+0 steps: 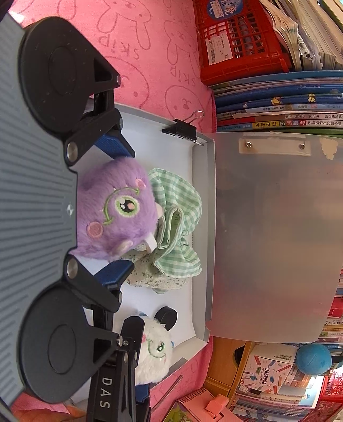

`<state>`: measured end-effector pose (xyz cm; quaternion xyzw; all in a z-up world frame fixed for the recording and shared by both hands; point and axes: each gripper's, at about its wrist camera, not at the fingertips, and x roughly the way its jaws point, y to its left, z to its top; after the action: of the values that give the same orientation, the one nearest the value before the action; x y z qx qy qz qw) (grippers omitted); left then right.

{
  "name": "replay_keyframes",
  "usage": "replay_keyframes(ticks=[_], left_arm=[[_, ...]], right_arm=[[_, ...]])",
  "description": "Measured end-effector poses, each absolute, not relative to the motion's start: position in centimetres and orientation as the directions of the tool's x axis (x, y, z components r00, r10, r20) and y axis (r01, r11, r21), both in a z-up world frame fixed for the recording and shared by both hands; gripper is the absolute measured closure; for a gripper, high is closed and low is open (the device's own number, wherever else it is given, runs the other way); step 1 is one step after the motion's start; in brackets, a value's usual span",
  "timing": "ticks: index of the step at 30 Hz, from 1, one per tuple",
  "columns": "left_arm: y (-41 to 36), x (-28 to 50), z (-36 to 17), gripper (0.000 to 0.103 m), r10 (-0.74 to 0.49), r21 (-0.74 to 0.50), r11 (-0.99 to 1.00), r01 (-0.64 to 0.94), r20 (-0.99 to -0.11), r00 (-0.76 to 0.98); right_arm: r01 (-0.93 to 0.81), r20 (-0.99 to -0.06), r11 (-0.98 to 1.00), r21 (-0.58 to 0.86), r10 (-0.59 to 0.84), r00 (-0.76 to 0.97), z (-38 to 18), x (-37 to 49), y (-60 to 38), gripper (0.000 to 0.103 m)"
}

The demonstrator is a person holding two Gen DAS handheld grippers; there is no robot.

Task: Organize objects
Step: 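Carry both plushes into the white box and open both tools, then withdraw both tools and move the right tool toward the blue floral pouch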

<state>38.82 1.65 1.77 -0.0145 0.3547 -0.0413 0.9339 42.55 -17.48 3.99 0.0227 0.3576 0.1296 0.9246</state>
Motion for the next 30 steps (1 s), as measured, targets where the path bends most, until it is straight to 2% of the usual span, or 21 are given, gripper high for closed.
replay_keyframes(ticks=[17, 30], left_arm=[[1.0, 31.1, 4.6, 0.014, -0.109, -0.029, 0.993, 0.116, -0.631, 0.768], [1.4, 22.7, 6.7, 0.013, -0.186, -0.083, 0.982, 0.169, -0.577, 0.795]], right_arm=[[-0.223, -0.626, 0.963, 0.153, 0.269, 0.732, 7.4, 36.3, -20.8, 0.014], [-0.285, -0.58, 0.949, 0.135, 0.309, 0.754, 9.0, 28.8, -22.6, 0.013]])
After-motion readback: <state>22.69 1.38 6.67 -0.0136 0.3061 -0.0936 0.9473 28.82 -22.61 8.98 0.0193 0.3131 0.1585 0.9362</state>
